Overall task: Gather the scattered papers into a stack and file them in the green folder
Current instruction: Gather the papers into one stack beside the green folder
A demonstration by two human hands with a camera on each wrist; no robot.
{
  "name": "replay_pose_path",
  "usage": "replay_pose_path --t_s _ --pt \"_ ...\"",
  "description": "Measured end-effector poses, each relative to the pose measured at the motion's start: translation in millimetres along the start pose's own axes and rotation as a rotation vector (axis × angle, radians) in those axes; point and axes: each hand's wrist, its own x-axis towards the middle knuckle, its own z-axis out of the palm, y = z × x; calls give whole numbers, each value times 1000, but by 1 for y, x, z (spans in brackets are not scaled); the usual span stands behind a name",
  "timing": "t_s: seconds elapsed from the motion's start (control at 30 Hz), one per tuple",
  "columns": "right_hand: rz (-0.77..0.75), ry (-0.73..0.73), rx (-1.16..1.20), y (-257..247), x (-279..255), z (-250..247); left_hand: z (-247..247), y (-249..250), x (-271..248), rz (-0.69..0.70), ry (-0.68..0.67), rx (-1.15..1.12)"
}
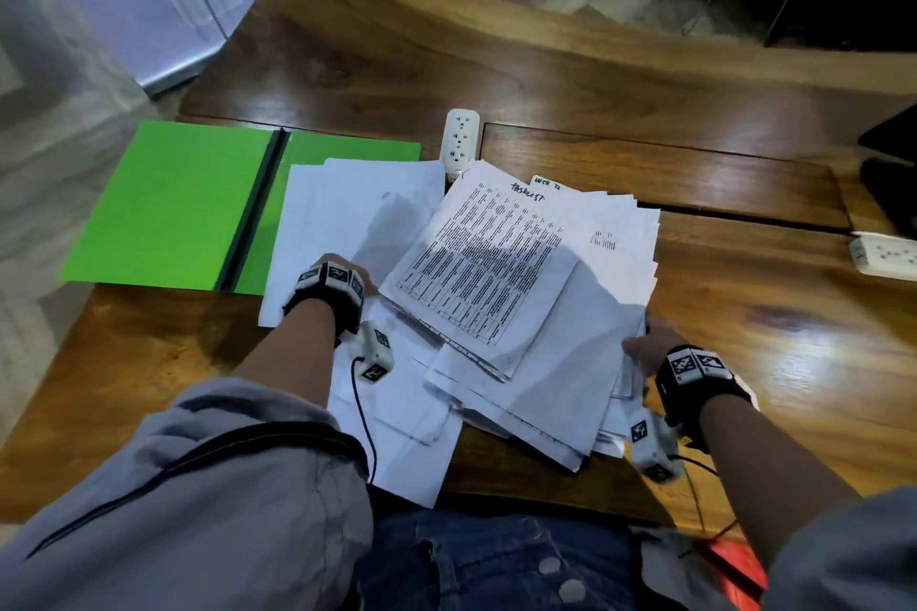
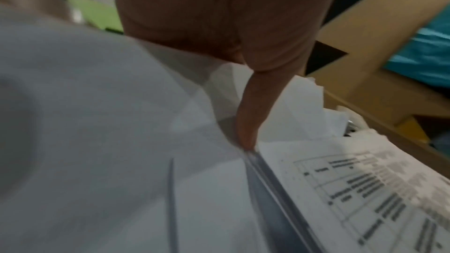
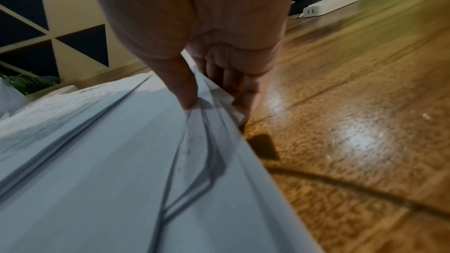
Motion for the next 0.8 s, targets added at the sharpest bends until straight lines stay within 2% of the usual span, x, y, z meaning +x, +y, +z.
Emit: replay_pose_path --t_s 0.07,0.1,0.23,0.4,0.53,0.6,0.67,0.8 --pt "-5 -2 -7 0 0 0 -10 6 -7 -25 52 -84" --pt "-10 -7 -3 -1 0 0 -18 8 -10 4 120 -20" --pt "-45 -14 -14 -3 -3 -4 -64 35 -52 43 436 -51" --pt "-73 -21 1 -3 -7 -8 -120 65 -106 79 828 18" --pt "-73 -68 18 -5 -6 -12 -165 81 -147 153 1017 42" --pt "-62 -88 18 -5 -5 -15 -183 82 -157 191 1056 -32" --pt "-60 -110 18 -6 -5 -16 -196 80 -149 237 1002 -172" --pt "-44 -124 19 -6 -9 -17 -182 88 -98 304 645 -404"
